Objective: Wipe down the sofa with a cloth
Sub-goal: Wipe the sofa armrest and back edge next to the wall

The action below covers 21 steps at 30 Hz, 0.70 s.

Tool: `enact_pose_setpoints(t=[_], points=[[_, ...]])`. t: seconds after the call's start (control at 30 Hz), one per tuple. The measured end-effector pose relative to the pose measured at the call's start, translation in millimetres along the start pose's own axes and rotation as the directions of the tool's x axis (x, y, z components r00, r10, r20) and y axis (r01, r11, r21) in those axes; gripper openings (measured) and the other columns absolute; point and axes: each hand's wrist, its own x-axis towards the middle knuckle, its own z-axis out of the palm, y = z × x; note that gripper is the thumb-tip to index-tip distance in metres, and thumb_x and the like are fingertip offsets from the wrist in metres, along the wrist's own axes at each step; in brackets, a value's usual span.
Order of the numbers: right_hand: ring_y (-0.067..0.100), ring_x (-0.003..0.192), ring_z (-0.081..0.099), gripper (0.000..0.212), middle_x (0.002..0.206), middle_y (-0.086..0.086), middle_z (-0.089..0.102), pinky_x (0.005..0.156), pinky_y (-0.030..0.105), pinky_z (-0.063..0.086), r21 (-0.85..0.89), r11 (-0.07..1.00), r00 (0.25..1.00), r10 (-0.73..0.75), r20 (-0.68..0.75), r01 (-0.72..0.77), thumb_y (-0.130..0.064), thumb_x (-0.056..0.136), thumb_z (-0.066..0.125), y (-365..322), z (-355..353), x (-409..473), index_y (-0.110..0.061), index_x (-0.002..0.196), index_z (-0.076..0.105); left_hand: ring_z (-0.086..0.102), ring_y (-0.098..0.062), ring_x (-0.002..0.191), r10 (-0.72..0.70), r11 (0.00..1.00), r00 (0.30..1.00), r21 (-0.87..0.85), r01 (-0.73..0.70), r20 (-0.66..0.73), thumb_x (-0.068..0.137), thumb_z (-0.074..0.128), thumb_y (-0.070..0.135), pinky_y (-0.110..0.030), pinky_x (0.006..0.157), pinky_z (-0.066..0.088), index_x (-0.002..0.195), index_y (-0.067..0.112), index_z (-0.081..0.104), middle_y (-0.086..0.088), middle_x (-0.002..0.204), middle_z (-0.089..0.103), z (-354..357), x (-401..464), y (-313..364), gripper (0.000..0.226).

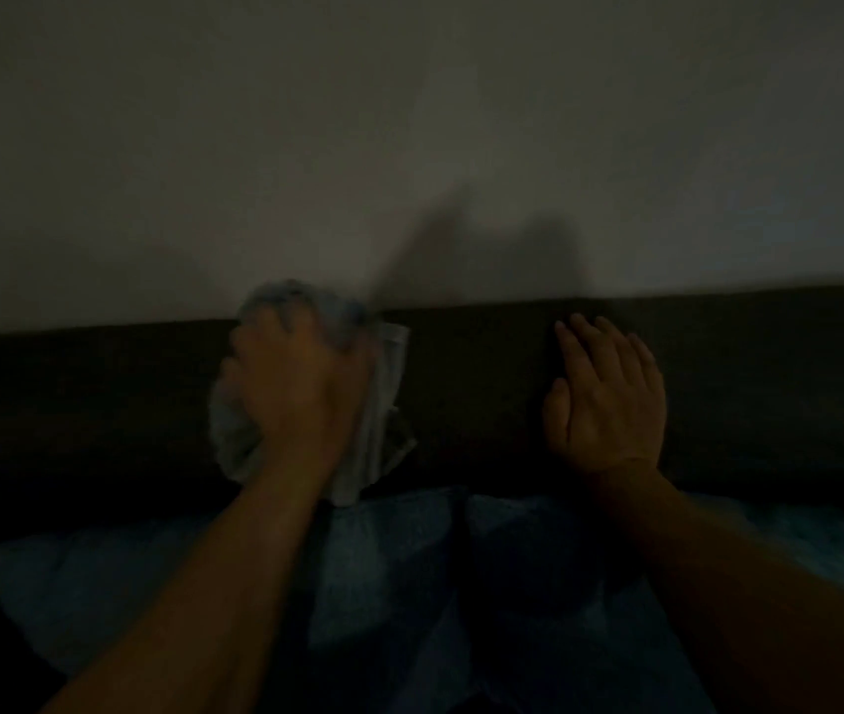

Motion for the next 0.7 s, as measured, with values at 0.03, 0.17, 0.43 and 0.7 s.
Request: enact_pose_setpoints(t=[0.03,0.17,0.43,0.7], points=[[0.034,0.126,0.048,0.058,0.133,0.017,0.054,0.109,0.044,0.028,0.008,1.000,1.000,-0.004,-0.024,0.004,-0.032,0.085,0.032,1.0,1.0,-0.6,-0.003,0.129,0.056,0.053,-0.038,0.100,0.045,0.999,0.999,-0.011,-0.045,0.012,0.081,0.046,0.061,-0.046,0.085,0.041,0.108,0.014,0.058,-0.017,0.111,0.058,-1.7,-8.3,20.2,0.055],[0.036,0.123,0.050,0.057,0.131,0.019,0.056,0.108,0.044,0.028,0.021,1.000,0.998,-0.018,-0.058,0.019,-0.030,0.084,0.034,2.6,3.8,-1.7,-0.001,0.127,0.057,0.047,-0.036,0.114,0.164,0.985,0.982,-0.063,-0.159,0.094,0.081,0.042,0.066,-0.046,0.090,0.035,0.113,0.017,0.061,-0.014,0.127,0.054,-0.8,-26.1,66.3,0.061],[0.036,0.128,0.045,0.063,0.136,0.019,0.051,0.109,0.048,0.028,-0.040,0.999,0.997,0.000,0.075,0.003,-0.032,0.081,0.029,-0.3,-5.2,-0.1,-0.002,0.132,0.052,0.057,-0.036,0.101,0.092,0.927,0.991,-0.372,-0.051,0.093,0.079,0.044,0.063,-0.040,0.085,0.046,0.107,0.017,0.061,-0.014,0.107,0.059,-50.5,14.0,-27.5,0.056],[0.034,0.129,0.044,0.061,0.137,0.018,0.051,0.111,0.043,0.024,-0.072,0.997,0.999,0.027,0.032,-0.024,-0.031,0.084,0.028,-4.5,-1.3,-3.1,-0.003,0.132,0.052,0.015,-0.042,0.140,-0.254,0.955,0.922,-0.077,0.287,0.291,0.079,0.037,0.081,-0.058,0.113,0.015,0.152,0.019,0.011,-0.018,0.157,0.008,-22.3,36.5,-140.4,0.099]])
